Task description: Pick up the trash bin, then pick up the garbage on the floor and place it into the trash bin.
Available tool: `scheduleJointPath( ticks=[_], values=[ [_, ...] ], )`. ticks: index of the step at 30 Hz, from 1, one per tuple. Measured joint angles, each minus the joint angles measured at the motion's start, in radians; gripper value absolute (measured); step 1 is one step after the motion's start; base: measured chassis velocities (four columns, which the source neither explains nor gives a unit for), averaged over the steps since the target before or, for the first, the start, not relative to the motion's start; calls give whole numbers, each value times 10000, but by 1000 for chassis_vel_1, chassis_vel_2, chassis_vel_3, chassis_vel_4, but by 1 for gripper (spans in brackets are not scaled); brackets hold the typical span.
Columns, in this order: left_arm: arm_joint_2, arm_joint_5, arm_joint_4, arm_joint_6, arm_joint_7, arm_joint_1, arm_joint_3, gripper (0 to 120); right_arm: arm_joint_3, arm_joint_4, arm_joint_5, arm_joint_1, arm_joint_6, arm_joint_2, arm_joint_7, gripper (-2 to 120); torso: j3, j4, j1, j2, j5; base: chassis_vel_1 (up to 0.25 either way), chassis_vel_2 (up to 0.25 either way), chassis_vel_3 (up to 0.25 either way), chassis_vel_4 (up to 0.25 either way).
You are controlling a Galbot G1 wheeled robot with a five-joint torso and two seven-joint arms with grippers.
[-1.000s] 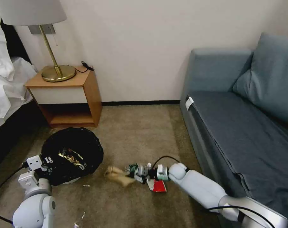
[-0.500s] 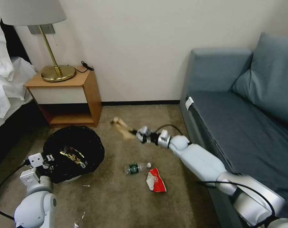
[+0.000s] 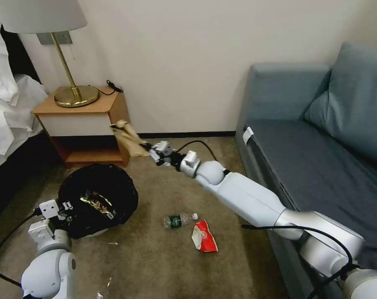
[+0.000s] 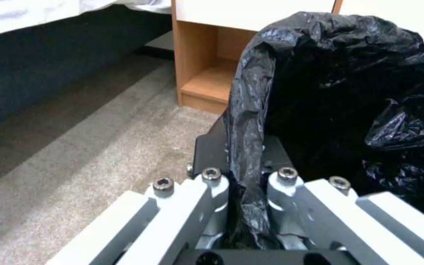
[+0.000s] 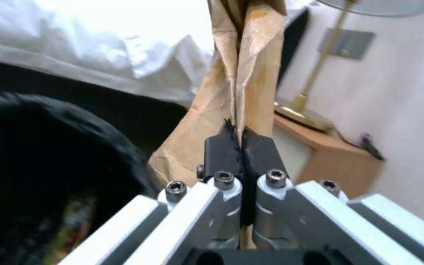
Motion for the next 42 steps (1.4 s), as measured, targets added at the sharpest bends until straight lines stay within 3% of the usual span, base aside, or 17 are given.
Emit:
scheduleJointPath(
  ticks=[21,42],
  values=[
    [-69,123,-35,64,-50,-296,118,4,-1909,917,89,292,-323,449,208,0,0,-1,0,0,1,0,0,0,0],
    [-102,78,-110,84,-78,-121,138,4,-2059,-319,-497,-326,75,710,227,0,0,-2,0,0,1,0,0,0,0]
  ],
)
